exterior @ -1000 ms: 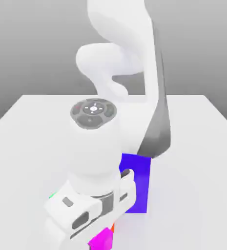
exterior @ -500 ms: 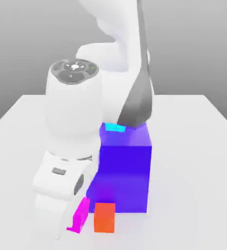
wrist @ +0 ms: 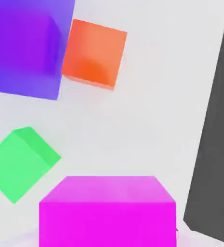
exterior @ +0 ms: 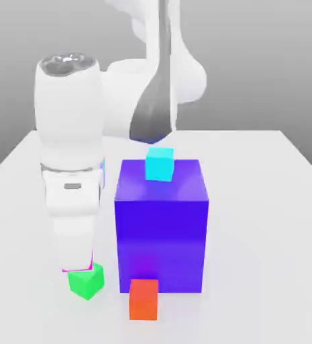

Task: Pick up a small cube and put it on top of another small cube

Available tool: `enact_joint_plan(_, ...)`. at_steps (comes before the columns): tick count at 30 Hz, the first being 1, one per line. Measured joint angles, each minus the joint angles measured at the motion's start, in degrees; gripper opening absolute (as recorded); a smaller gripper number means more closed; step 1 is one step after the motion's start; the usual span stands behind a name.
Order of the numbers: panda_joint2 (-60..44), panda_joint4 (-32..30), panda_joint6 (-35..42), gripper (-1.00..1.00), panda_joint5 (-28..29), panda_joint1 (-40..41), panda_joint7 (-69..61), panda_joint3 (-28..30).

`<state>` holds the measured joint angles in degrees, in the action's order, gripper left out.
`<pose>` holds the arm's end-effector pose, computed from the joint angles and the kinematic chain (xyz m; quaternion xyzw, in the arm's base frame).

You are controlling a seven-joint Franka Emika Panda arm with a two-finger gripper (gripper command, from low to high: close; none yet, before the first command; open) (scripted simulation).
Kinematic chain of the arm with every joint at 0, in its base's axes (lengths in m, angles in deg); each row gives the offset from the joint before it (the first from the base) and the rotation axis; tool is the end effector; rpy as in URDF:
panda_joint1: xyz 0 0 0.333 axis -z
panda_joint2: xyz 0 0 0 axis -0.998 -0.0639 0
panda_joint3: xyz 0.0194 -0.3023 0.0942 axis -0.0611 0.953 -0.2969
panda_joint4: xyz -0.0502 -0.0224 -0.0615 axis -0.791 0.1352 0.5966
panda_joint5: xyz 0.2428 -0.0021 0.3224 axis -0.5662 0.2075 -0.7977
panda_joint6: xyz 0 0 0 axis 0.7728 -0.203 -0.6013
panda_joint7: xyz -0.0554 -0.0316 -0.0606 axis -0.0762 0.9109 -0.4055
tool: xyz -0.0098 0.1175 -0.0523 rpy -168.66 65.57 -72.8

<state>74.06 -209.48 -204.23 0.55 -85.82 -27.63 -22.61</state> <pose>0.4371 -0.1289 0.2435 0.8608 0.5084 -0.0020 0.0243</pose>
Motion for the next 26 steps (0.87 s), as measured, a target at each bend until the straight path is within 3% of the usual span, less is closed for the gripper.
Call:
enact_joint_plan(9, 3.42, -10.05, -5.26, -1.00, -0.85, 2.24, -18.55, 2.83)
enact_joint_plan(17, -2.31, -10.18, -11.28, -1.00, -4.25, 1.46, -21.67, 2.89)
enact_joint_plan(24, -8.81, -9.89, -16.55, -1.00, -12.06, 2.47, -27.21, 0.30)
enact_joint_plan(25, -9.48, -9.85, -17.04, 1.00, -13.00, 2.73, -27.87, -0.16)
enact_joint_plan(26, -9.48, -9.85, -17.04, 1.00, -13.00, 2.73, -27.87, -0.16)
